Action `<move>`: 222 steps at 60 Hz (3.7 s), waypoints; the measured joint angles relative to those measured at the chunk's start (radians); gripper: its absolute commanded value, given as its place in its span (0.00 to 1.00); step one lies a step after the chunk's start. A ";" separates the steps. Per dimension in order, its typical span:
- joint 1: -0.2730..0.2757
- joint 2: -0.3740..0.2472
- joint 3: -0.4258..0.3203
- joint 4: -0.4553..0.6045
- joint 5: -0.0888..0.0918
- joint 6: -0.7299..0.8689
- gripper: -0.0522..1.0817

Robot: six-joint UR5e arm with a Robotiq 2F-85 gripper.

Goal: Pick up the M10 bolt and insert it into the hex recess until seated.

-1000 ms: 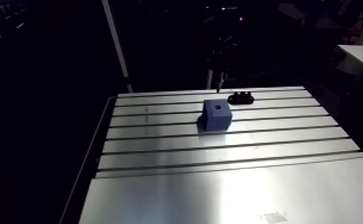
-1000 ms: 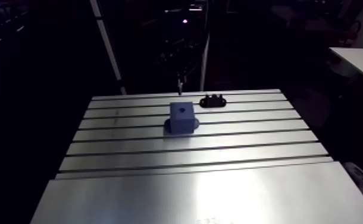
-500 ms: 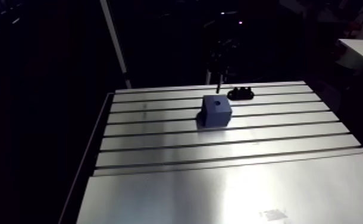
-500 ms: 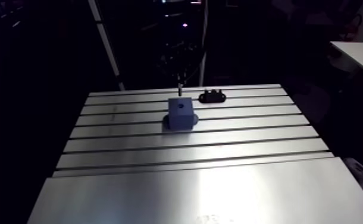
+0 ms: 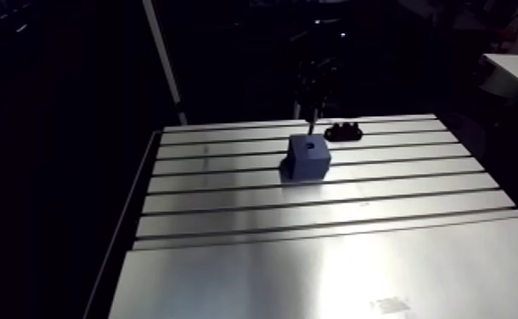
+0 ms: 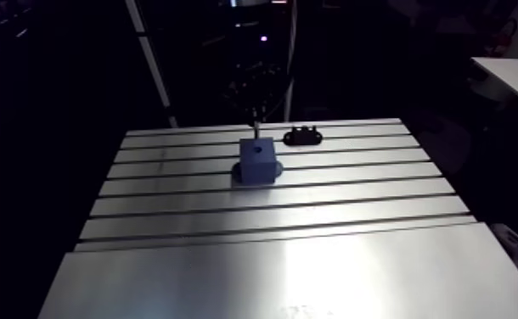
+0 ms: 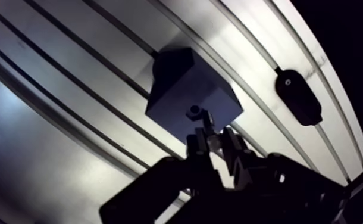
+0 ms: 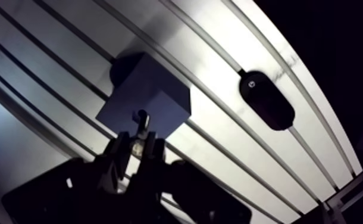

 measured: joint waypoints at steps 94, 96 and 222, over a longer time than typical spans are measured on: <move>0.006 0.000 0.030 -0.009 -0.019 0.000 0.98; 0.007 0.000 0.030 -0.009 -0.019 0.000 0.98; 0.007 0.026 0.029 -0.012 -0.016 0.000 0.98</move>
